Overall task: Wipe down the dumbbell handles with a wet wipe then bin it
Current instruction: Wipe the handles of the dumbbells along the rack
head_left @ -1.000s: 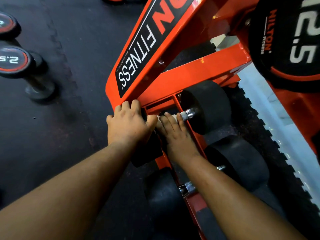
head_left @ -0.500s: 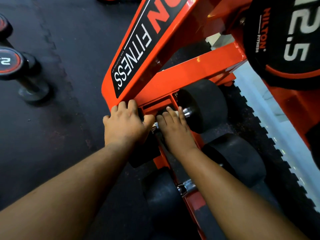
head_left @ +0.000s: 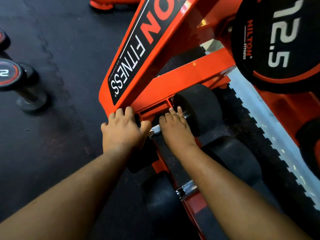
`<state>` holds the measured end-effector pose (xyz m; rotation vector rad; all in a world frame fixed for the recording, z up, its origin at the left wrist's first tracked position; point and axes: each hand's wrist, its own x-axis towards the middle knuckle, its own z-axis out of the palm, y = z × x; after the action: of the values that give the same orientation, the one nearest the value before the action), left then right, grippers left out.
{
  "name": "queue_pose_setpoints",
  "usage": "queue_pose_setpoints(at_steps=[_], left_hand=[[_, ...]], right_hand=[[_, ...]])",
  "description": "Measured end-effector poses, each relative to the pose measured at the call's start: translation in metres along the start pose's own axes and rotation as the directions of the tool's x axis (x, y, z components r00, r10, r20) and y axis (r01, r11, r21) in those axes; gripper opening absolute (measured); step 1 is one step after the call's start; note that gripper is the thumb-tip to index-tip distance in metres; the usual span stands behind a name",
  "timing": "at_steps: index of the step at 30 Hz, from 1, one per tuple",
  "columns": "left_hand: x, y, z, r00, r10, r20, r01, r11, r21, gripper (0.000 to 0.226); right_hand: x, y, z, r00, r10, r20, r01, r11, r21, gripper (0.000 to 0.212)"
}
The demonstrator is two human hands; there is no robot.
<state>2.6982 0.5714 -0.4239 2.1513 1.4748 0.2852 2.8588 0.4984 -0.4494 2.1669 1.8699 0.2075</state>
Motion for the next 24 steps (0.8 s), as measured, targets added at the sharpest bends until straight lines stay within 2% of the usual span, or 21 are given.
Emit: queue_pose_setpoints(at_steps=[2,4,8,9,10,11,12,13,14,15,16,17,19,21,24], left_hand=[[0.000,-0.001,0.000,1.000,-0.007,0.002,0.007,1.000,0.001,0.039],[-0.001,-0.002,0.000,1.000,-0.008,-0.002,0.008,1.000,0.003,0.038],[0.000,-0.001,0.000,1.000,-0.015,0.015,0.015,1.000,0.005,0.034],[0.000,0.000,-0.001,1.000,-0.012,0.020,0.012,1.000,0.003,0.034],[0.001,0.001,-0.002,1.000,-0.006,0.020,0.006,1.000,0.000,0.033],[0.000,0.000,-0.002,1.000,-0.008,0.018,0.008,1.000,-0.008,0.032],[-0.001,0.000,-0.002,1.000,-0.005,0.013,0.005,1.000,-0.010,0.032],[-0.001,0.000,-0.001,1.000,-0.003,0.011,0.003,1.000,-0.010,0.031],[-0.002,-0.001,0.000,1.000,-0.006,0.013,0.006,1.000,-0.002,0.032],[-0.002,-0.001,0.001,1.000,-0.007,0.016,0.007,1.000,0.007,0.032],[-0.002,-0.001,0.001,1.000,-0.008,0.020,0.008,1.000,0.013,0.032],[-0.001,0.000,0.000,1.000,-0.011,0.017,0.011,1.000,0.012,0.032],[-0.001,0.001,0.000,1.000,-0.014,0.008,0.014,1.000,0.008,0.031],[-0.001,0.001,0.000,1.000,-0.015,0.003,0.015,1.000,0.014,0.031],[-0.001,0.001,0.001,1.000,-0.020,0.002,0.020,1.000,0.019,0.032]], right_hand=[[-0.003,0.000,0.002,1.000,0.025,-0.006,-0.025,1.000,0.007,0.049],[-0.026,0.002,0.006,0.992,0.118,-0.041,-0.117,0.993,0.032,0.054],[-0.056,-0.005,0.015,0.972,0.214,-0.096,-0.196,0.967,0.162,0.064],[-0.056,-0.009,0.016,0.952,0.292,-0.096,-0.258,0.928,0.268,0.065],[-0.054,-0.015,0.016,0.908,0.416,-0.055,-0.350,0.824,0.445,0.064],[-0.055,-0.022,0.014,0.842,0.537,0.044,-0.429,0.619,0.658,0.059],[-0.055,-0.027,0.008,0.755,0.631,0.178,-0.463,0.322,0.826,0.050],[-0.052,-0.027,0.001,0.668,0.659,0.346,-0.433,-0.034,0.901,0.041],[-0.048,-0.025,-0.007,0.595,0.621,0.510,-0.342,-0.379,0.860,0.038],[-0.043,-0.020,-0.013,0.559,0.539,0.629,-0.241,-0.621,0.746,0.036],[-0.037,-0.015,-0.017,0.559,0.461,0.689,-0.149,-0.762,0.630,0.033],[-0.029,-0.009,-0.021,0.565,0.411,0.715,-0.079,-0.836,0.543,0.028],[-0.010,-0.002,-0.024,0.565,0.361,0.742,-0.001,-0.899,0.438,0.016],[0.009,-0.005,-0.023,0.541,0.332,0.772,0.037,-0.927,0.373,0.008],[0.026,-0.009,-0.020,0.528,0.323,0.785,0.052,-0.935,0.350,0.009]])
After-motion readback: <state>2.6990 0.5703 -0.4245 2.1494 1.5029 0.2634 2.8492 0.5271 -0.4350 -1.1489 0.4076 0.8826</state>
